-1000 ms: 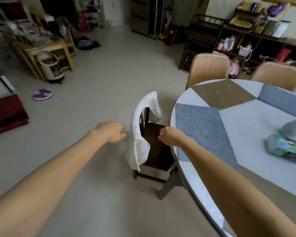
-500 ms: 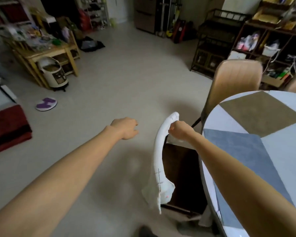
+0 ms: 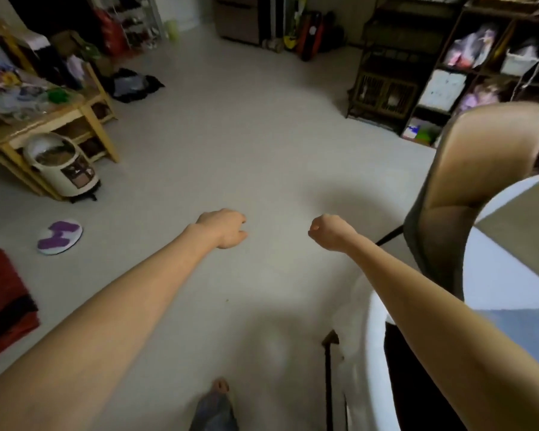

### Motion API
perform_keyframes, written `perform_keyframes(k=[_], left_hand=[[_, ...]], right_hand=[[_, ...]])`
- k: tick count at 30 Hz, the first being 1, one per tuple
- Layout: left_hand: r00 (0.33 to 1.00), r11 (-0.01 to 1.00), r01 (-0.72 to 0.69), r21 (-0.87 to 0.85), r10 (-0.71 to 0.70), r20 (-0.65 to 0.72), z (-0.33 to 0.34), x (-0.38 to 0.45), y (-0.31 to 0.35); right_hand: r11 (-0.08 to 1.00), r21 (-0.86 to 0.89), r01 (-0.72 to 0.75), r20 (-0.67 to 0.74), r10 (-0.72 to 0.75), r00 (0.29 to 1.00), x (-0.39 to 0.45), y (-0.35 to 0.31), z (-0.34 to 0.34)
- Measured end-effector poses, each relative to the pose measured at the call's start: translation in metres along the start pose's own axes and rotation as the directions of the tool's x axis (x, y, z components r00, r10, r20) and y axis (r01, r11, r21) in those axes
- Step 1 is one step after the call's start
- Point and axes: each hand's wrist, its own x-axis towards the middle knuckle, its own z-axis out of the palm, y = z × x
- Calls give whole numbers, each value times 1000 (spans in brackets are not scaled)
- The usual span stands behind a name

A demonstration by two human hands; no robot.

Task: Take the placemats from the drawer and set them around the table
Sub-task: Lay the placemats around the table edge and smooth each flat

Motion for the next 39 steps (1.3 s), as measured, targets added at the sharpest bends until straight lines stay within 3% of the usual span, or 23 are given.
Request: perform_keyframes(k=[6, 14, 22, 30, 33, 36, 39], left_hand=[[960, 953, -279, 118, 278, 21, -79, 134, 17], [742, 709, -655, 262, 669, 44, -150, 301, 181], [544, 488, -820, 300, 827, 142, -240, 409, 351], [259, 182, -926, 330, 944, 205, -292, 495, 525], [168, 61, -936, 346, 942, 290, -305, 515, 581], [103, -28, -933, 359, 934, 341, -319, 534, 638], [62, -86, -929, 360, 923, 380, -324, 545, 695]], right_hand=[[945, 154, -290, -56, 301, 952, 60, 41, -54], [718, 353, -599, -181, 681, 710, 90, 193, -111], [468, 482, -740, -156, 878, 453, 102, 330, -187], [175, 561, -809, -143, 983, 113, 102, 438, -232], [46, 598, -800, -97, 995, -15, 98, 469, -240], [-43, 623, -781, -96, 987, -131, 93, 499, -252], [-84, 631, -771, -109, 975, -195, 86, 535, -260]])
